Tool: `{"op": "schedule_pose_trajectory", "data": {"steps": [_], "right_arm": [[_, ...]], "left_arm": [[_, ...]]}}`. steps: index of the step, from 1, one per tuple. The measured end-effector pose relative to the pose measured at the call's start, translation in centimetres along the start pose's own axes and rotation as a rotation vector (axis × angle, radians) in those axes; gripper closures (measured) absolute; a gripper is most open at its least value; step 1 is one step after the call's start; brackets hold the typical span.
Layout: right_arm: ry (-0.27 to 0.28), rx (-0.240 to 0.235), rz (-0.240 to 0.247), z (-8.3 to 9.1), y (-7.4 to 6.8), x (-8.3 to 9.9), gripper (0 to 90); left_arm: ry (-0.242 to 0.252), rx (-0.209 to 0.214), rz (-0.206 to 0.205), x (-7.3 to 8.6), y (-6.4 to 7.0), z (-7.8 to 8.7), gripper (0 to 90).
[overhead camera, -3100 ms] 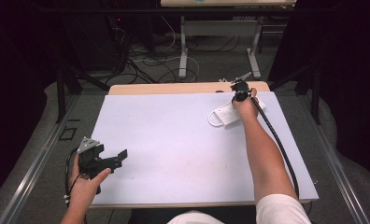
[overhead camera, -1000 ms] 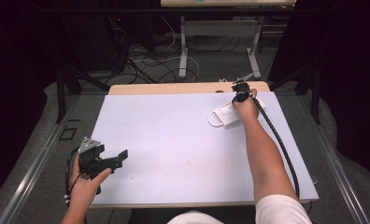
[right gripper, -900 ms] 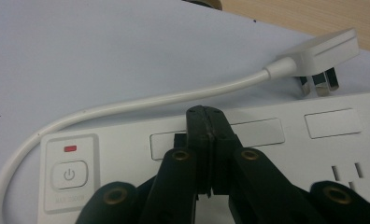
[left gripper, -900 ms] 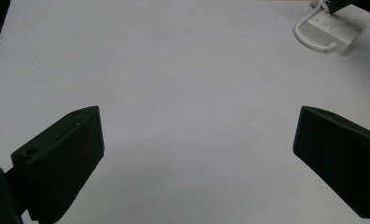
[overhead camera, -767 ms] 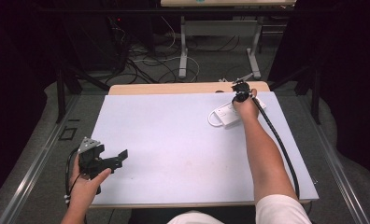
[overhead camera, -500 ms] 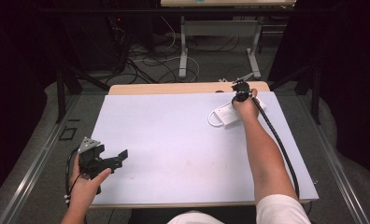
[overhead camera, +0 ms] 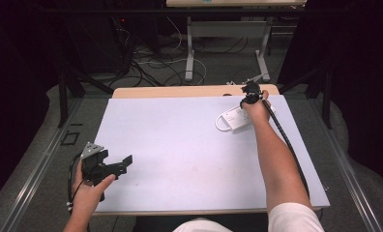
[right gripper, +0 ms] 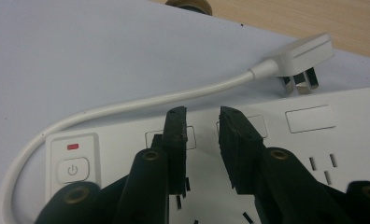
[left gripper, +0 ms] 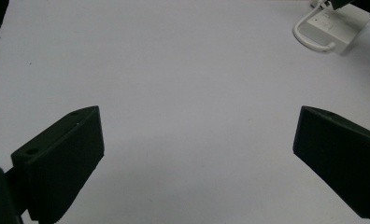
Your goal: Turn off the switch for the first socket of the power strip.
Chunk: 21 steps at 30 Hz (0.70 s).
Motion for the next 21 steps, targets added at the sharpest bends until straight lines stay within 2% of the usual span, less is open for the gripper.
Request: {"op": "schedule_pose_trajectory", "data": {"steps": [6, 9, 13, 21], "right_arm": [[0.038, -0.019, -0.002, 0.5, 0.0, -0.4, 66.5], [0.034, -0.022, -0.010, 0.8, -0.1, -0.5, 63.3], [0.050, -0.029, -0.001, 1.2, -0.3, -0.7, 60.7], [0.039, -0.046, 0.034, 1.7, -0.8, -0.7, 58.9]], "left_arm": [[0.002, 0.001, -0.002, 0.0, 0.0, 0.0, 1.8], [0.001, 0.000, -0.003, 0.1, 0.0, 0.0, 1.8], [0.000, 0.000, -0.008, 0.1, 0.1, -0.1, 1.7], [-0.005, 0.003, -0.013, 0.1, 0.1, -0.2, 1.8]]}}
Point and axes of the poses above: each handheld gripper's, and its own axes: z roughly backward along the jaws, x roughly out of its underside, y roughly to its right, the point moved 5 cm from there along -z, roughly forward along the jaws, and after that the axes turned 7 degrees about -x, right-handed, at the moved point
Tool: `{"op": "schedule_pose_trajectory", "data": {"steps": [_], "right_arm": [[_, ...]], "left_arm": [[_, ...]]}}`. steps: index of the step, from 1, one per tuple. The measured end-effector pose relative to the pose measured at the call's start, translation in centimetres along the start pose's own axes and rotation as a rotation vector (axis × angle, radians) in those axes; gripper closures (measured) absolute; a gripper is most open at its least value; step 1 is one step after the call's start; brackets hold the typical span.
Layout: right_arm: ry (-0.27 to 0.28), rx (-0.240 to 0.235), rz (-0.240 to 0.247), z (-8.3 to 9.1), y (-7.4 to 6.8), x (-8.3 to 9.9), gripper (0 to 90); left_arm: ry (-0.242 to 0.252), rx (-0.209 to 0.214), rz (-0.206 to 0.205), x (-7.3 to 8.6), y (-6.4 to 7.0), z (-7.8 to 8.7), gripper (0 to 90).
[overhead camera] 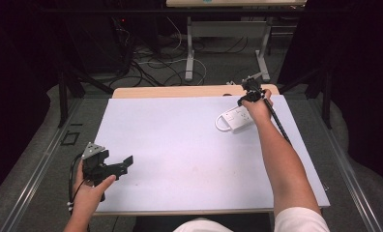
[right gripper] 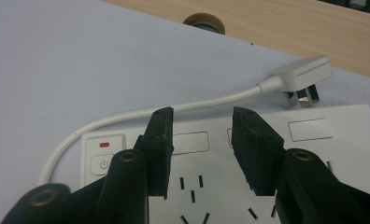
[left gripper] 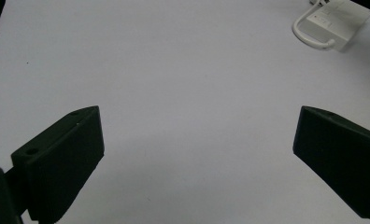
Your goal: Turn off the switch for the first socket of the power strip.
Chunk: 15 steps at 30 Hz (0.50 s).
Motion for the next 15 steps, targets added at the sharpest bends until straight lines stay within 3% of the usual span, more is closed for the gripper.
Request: {"op": "schedule_pose_trajectory", "data": {"steps": [6, 13, 15], "right_arm": [[-0.007, 0.010, 0.030, 0.4, -0.5, 0.0, 50.8], [0.013, -0.016, 0.056, 1.1, -1.4, -0.1, 48.8], [0.020, 0.005, 0.055, 1.4, -1.5, -0.1, 46.7]], "left_arm": [[0.000, 0.003, 0.000, 0.0, 0.0, 0.0, 1.8], [-0.003, 0.006, -0.001, -0.1, 0.1, -0.2, 1.8], [-0.004, 0.003, 0.000, -0.1, 0.1, -0.2, 1.8]]}}
Point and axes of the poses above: each handheld gripper's, and its own axes: z roughly backward along the jaws, x roughly out of its underside, y roughly to its right, the point moved 5 cm from there along -z, roughly forward along the jaws, and after that the axes turned 7 degrees about -x, right-handed, at the moved point
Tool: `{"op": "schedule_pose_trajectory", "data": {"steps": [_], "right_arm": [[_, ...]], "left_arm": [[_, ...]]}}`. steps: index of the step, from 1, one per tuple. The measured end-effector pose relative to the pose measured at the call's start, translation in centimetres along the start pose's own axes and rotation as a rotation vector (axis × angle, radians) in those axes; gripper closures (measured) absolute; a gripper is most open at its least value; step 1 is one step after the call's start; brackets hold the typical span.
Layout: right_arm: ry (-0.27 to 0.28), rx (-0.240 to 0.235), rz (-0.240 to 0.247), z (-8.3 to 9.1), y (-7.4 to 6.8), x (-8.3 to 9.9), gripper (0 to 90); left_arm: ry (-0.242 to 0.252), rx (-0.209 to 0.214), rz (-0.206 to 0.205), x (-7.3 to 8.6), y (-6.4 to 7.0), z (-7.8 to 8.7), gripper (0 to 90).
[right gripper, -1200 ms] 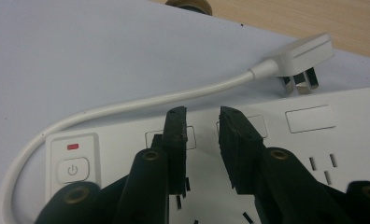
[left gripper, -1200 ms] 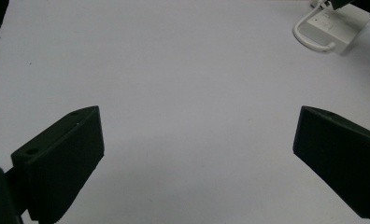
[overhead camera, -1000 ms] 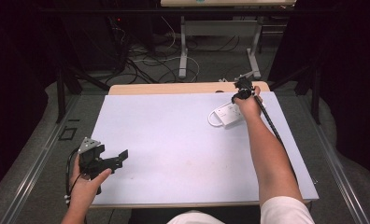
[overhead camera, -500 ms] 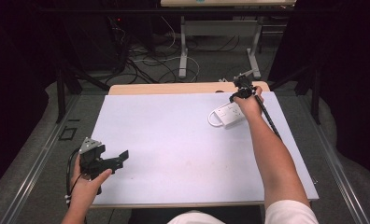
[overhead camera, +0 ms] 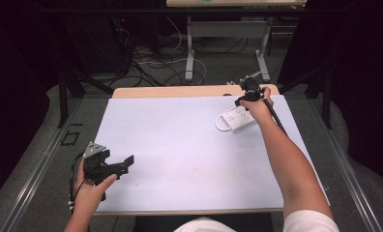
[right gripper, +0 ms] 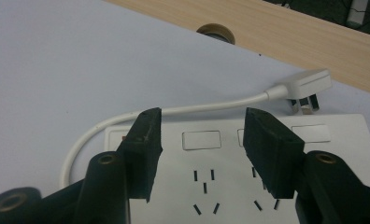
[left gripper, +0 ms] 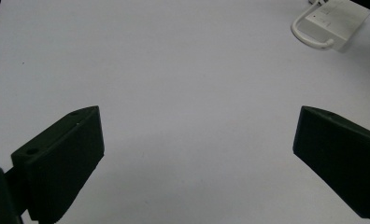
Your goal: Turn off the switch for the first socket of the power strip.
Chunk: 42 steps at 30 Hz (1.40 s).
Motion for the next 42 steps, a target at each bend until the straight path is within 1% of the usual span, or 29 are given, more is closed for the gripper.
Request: {"op": "schedule_pose_trajectory", "data": {"steps": [1, 2, 3, 4, 5, 6, 7, 9, 11, 12, 14, 16, 17, 19, 21, 22, 24, 25, 26, 27, 30, 32, 33, 34, 38, 42], "right_arm": [[0.002, -0.009, 0.004, 0.1, 0.0, 0.0, 45.9], [0.006, -0.018, 0.008, 0.2, -0.1, -0.1, 42.8], [0.017, -0.005, 0.006, 0.3, 0.0, -0.1, 38.2], [0.023, 0.010, -0.002, 0.3, -0.1, -0.2, 38.0], [0.024, 0.002, 0.002, 0.3, -0.1, -0.2, 38.0], [0.017, 0.002, -0.007, 0.4, -0.2, -0.1, 38.0], [0.018, -0.003, 0.000, 0.4, -0.3, -0.1, 37.3], [0.025, 0.013, -0.004, 0.5, -0.4, -0.1, 31.2], [0.031, 0.012, -0.001, 0.6, -0.6, -0.2, 25.5], [0.043, 0.006, -0.002, 0.7, -0.7, -0.3, 22.2], [0.055, -0.002, -0.014, 0.8, -0.8, -0.4, 15.6], [0.057, 0.002, -0.019, 1.0, -0.9, -0.4, 14.9], [0.066, -0.002, -0.014, 1.1, -0.9, -0.4, 13.7], [0.079, -0.001, -0.017, 1.3, -0.9, -0.4, 7.6], [0.086, -0.014, -0.021, 1.4, -1.0, -0.4, 2.8], [0.089, -0.018, -0.032, 1.5, -1.1, -0.5, 0.8], [0.092, -0.020, -0.021, 1.7, -1.2, -0.4, 0.0], [0.092, -0.015, -0.028, 1.8, -1.2, -0.4, 0.0], [0.092, -0.018, -0.017, 1.9, -1.2, -0.3, 0.0], [0.100, -0.021, -0.026, 2.0, -1.3, -0.4, 0.0], [0.112, -0.020, -0.023, 2.6, -1.5, -0.4, 0.0], [0.113, -0.018, -0.016, 3.0, -1.6, -0.4, 0.0], [0.113, -0.025, -0.007, 3.1, -1.7, -0.4, 0.0], [0.114, -0.025, -0.013, 3.3, -1.8, -0.3, 0.0], [0.120, -0.036, 0.009, 4.0, -2.3, -0.3, 0.0], [0.125, -0.038, 0.019, 4.5, -2.7, -0.3, 0.0]], "left_arm": [[0.005, -0.001, 0.003, 0.0, 0.0, -0.1, 1.8], [0.000, 0.000, 0.004, 0.0, 0.0, -0.1, 1.8], [0.002, 0.000, 0.006, 0.0, 0.0, -0.1, 1.8], [-0.001, -0.001, 0.004, 0.0, 0.0, -0.1, 1.8], [-0.005, -0.001, 0.000, 0.1, 0.0, -0.2, 1.8], [-0.007, -0.001, -0.002, 0.1, 0.0, -0.2, 1.8], [-0.007, 0.001, -0.002, 0.1, 0.0, -0.2, 1.8], [-0.002, 0.003, -0.002, 0.0, 0.1, -0.3, 1.8], [-0.003, 0.005, -0.004, 0.0, 0.1, -0.3, 1.8], [-0.004, 0.006, -0.004, 0.0, 0.1, -0.3, 1.8], [-0.005, 0.005, -0.005, 0.1, 0.1, -0.3, 1.8], [-0.003, 0.004, -0.004, 0.1, 0.1, -0.3, 1.8], [-0.003, 0.004, -0.005, 0.1, 0.1, -0.3, 1.8], [-0.003, 0.004, -0.006, 0.1, 0.1, -0.3, 1.8], [-0.002, 0.005, -0.007, 0.1, 0.2, -0.3, 1.8], [-0.003, 0.004, -0.008, 0.1, 0.2, -0.3, 1.8], [-0.001, 0.004, -0.010, 0.1, 0.2, -0.3, 1.8], [0.000, 0.004, -0.010, 0.0, 0.2, -0.3, 1.7], [0.000, 0.004, -0.011, 0.0, 0.2, -0.3, 1.8], [-0.003, 0.004, -0.011, 0.0, 0.2, -0.2, 1.8], [-0.002, 0.005, -0.009, 0.1, 0.2, -0.2, 1.8], [0.000, 0.006, -0.008, 0.1, 0.2, -0.3, 1.8], [-0.001, 0.005, -0.007, 0.1, 0.2, -0.3, 1.8], [-0.001, 0.006, -0.009, 0.1, 0.2, -0.3, 1.8], [-0.006, 0.009, -0.013, 0.1, 0.3, -0.3, 1.8], [-0.006, 0.011, -0.016, 0.1, 0.4, -0.3, 1.7]]}}
Point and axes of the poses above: each handheld gripper's, and its own axes: z roughly backward along the jaws, x roughly out of its underside, y roughly to its right, the point moved 5 cm from there along -z, roughly forward along the jaws, and after that the axes turned 7 degrees about -x, right-handed, at the moved point
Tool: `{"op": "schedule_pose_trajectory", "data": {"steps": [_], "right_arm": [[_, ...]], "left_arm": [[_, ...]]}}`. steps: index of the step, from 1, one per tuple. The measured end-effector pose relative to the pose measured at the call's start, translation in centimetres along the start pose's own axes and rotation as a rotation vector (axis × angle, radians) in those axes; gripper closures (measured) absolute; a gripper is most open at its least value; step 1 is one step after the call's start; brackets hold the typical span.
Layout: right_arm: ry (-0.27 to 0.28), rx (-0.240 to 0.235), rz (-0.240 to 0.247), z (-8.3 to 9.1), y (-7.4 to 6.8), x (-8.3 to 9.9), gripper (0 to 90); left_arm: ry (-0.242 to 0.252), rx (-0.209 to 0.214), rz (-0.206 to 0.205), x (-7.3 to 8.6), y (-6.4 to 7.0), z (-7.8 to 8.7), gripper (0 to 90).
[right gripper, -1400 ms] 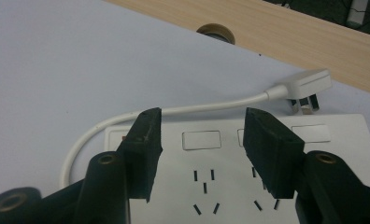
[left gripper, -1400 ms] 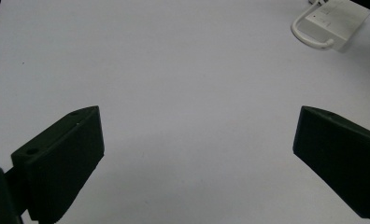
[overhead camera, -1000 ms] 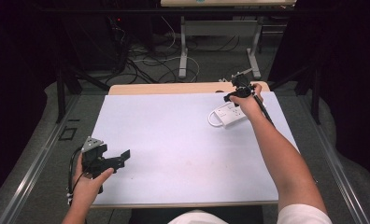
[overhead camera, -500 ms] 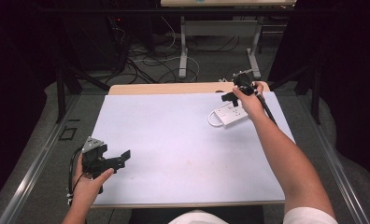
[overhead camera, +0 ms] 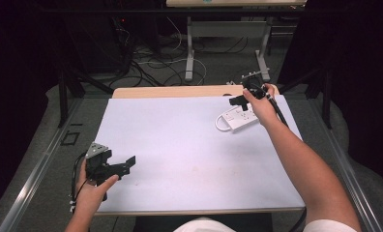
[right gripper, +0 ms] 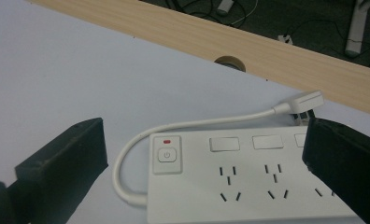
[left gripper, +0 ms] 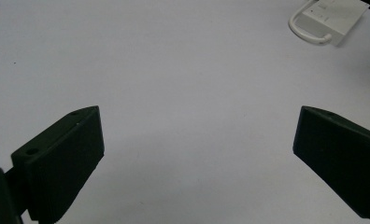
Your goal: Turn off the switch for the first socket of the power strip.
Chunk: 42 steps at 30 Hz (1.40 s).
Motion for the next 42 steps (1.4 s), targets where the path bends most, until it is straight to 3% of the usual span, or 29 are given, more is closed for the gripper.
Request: {"op": "schedule_pose_trajectory", "data": {"steps": [15, 21, 23, 37, 42], "right_arm": [[0.004, -0.009, 0.069, 1.9, -1.6, 0.2, 0.0], [0.001, -0.031, 0.102, 3.1, -2.7, 0.7, 0.0], [0.023, -0.049, 0.112, 3.5, -3.0, 0.8, 0.0], [0.050, -0.121, 0.113, 6.3, -3.9, 3.7, 0.0], [0.073, -0.134, 0.135, 7.6, -4.1, 5.1, 0.0]], "left_arm": [[0.008, -0.004, 0.010, 0.1, 0.0, -0.1, 0.2], [0.009, -0.005, 0.014, 0.0, 0.0, 0.0, 0.2], [0.005, -0.002, 0.013, 0.1, 0.0, 0.1, 0.2], [0.014, 0.006, 0.019, 0.0, 0.0, 0.2, 0.2], [0.018, 0.006, 0.016, 0.0, 0.1, 0.2, 0.2]]}}
Point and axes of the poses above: each handheld gripper's, and its own axes: z roughly backward along the jaws, x roughly out of its underside, y roughly to its right, the point moved 5 cm from there along -z, roughly forward along the jaws, and after that the axes turned 7 degrees about -x, right-handed, at the moved point
